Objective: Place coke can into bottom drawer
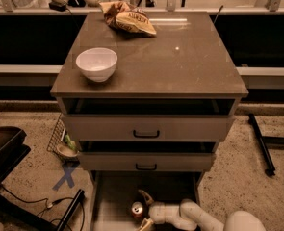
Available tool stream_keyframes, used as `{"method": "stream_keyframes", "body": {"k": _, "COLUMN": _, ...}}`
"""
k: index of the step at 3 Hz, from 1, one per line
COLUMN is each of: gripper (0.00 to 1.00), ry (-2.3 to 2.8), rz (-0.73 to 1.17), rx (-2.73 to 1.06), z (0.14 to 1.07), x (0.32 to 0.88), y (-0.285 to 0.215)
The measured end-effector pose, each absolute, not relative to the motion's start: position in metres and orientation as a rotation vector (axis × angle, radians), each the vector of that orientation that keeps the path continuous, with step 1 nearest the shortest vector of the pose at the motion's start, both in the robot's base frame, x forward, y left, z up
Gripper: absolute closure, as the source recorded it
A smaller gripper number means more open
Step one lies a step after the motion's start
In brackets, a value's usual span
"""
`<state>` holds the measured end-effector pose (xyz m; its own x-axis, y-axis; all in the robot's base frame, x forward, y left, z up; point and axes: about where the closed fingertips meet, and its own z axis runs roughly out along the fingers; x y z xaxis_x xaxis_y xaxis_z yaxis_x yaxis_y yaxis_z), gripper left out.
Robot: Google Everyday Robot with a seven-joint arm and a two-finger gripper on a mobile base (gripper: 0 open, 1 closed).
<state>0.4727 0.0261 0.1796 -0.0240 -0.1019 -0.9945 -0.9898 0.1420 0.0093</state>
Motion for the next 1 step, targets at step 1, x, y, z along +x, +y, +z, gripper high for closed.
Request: {"method": "stream_keyframes", "body": {"k": 1, "gripper": 0.00, "ry": 1.361, "rz": 1.065, "rx": -1.170, "z": 0.1796, "x": 0.4726, "y": 0.0262}}
